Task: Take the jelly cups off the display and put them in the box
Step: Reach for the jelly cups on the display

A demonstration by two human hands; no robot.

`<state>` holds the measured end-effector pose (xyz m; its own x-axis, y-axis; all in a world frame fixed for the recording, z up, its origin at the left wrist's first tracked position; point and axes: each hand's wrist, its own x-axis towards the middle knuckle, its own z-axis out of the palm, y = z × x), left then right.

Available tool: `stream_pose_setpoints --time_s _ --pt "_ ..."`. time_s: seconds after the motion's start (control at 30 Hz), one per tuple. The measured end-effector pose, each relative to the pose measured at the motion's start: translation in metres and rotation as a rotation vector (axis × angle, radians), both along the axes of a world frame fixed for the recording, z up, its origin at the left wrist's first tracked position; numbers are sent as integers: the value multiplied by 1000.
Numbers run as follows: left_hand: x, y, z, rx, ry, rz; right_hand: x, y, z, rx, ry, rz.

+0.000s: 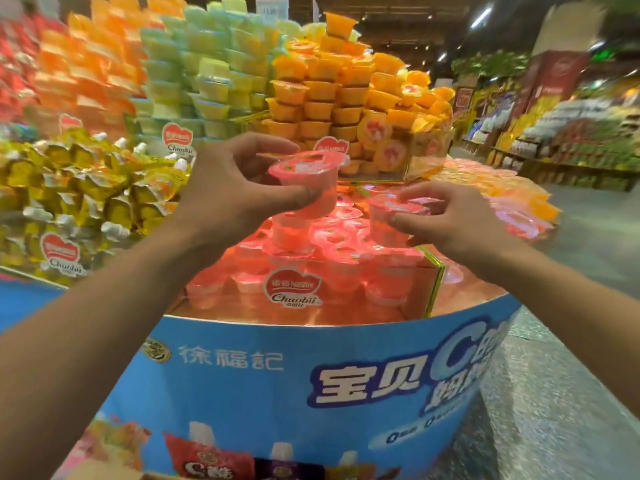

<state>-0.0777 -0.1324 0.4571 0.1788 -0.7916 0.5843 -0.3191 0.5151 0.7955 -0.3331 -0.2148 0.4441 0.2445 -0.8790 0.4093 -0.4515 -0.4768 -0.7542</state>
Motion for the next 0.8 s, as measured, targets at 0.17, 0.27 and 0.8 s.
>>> stream_pose_setpoints --time_s 0.17,0.27,0.8 --pt "-20 -23 0 77 -93 54 -6 -23 -15 -109 216 -105" --pt "-32 -34 -8 127 -114 96 -9 -28 -22 -179 321 -151" --pt "-58 -51 -37 86 -408 314 -20 -29 -22 -263 404 -171"
